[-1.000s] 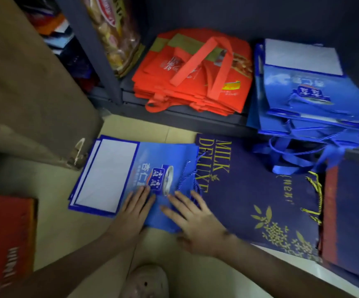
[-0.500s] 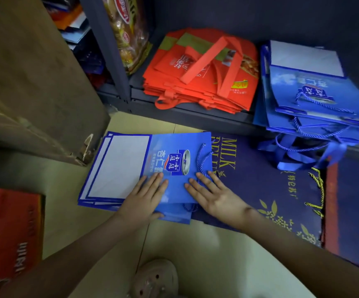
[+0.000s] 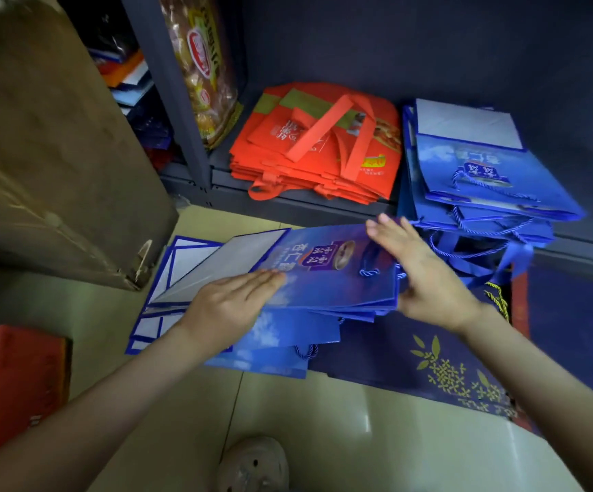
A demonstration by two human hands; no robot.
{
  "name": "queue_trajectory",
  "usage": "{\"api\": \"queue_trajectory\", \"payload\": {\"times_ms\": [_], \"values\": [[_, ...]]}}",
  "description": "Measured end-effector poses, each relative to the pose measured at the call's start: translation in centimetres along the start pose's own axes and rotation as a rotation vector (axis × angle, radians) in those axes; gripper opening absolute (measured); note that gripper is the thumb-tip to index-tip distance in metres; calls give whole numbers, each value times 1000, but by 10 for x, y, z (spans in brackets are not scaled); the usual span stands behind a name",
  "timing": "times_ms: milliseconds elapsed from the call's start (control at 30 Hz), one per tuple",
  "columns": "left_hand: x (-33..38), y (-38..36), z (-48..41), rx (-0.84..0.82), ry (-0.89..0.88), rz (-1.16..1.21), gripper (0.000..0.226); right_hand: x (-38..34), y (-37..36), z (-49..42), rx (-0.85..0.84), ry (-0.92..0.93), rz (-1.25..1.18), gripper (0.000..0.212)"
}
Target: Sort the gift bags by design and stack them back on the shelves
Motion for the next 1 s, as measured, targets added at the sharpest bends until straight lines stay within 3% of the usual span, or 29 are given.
{"api": "queue_trajectory", "payload": {"times_ms": [100,233,267,300,400,433,733,833,900,1000], "values": [[9,20,-25,76,-75,44,46,-19,38,-14,80,127,24,78],[20,46,-61,139,-183,40,42,-17,76,-14,106,36,-52,124],[23,50,-69,136,-210,28,39,-16,83,-14,112,17,-39,125],[25,53,-75,137,-236,11,38,-16,88,-13,122,32,9,115],[26,58,-91,135,-279,-40,35,-27,94,-7,171,242,217,51],[27,58,-94,134,-295,-45,33,-29,92,-3,168,297,273,45],[49,50,-140,171,-393,-96,25,-34,136,26,281,460,630,31],[50,28,-167,183,-382,-118,34,-18,151,35,303,415,719,33],[53,13,-190,229,-362,-100,24,-3,164,41,331,365,766,33],[55,-17,-234,241,-278,-84,43,23,184,51,403,273,834,32]]}}
Point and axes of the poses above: each hand's wrist, its own z-axis away from the middle knuckle, its own y-axis out of the back of the hand, x = y × z, the point moved 10 cm from there along -z, towards the middle knuckle, and after that the axes turned 11 degrees about x, right-handed, at the moved point
